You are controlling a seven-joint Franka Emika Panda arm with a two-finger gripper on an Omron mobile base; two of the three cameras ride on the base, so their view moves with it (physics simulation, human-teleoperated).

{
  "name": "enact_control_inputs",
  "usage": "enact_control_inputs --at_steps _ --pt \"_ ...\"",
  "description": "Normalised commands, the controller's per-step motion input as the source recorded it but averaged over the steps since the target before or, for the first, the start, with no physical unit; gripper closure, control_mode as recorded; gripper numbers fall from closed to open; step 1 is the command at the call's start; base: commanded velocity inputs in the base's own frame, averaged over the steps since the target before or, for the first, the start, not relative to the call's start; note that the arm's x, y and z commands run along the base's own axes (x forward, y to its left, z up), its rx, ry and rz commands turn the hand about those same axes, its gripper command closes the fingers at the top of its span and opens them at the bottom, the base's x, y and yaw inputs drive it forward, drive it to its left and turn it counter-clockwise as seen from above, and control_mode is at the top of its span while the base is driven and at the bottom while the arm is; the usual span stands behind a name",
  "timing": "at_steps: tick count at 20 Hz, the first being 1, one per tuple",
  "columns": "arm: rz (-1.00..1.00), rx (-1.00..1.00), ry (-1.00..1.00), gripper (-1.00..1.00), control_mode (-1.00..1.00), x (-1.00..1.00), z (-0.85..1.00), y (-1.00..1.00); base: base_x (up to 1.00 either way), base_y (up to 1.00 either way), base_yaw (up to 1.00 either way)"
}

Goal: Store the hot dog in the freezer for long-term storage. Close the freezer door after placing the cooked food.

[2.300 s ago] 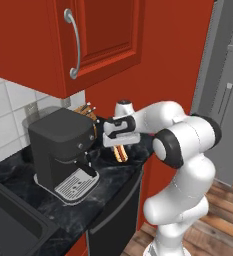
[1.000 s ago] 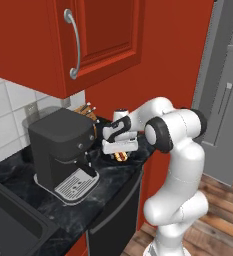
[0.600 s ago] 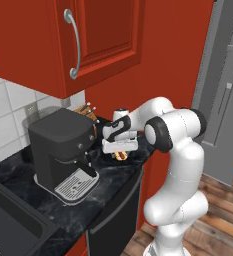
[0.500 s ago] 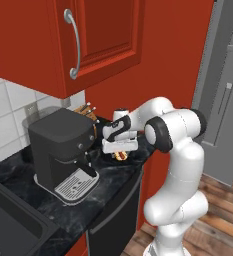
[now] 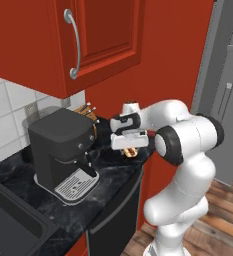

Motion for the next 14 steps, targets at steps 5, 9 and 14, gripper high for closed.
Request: enact_control_inputs --at_steps 5,9,14 --pt "-0.03 0.00 0.02 1.00 -1.00 -1.00 1.00 -0.37 0.00 0.00 0.00" --pt "-0.05 -0.01 0.00 1.00 -1.00 -1.00 1.00 -0.27 0.00 0.00 0.00" --pt "-0.02 -0.01 0.00 1.00 -1.00 -1.00 1.00 -0.33 0.00 0.00 0.00"
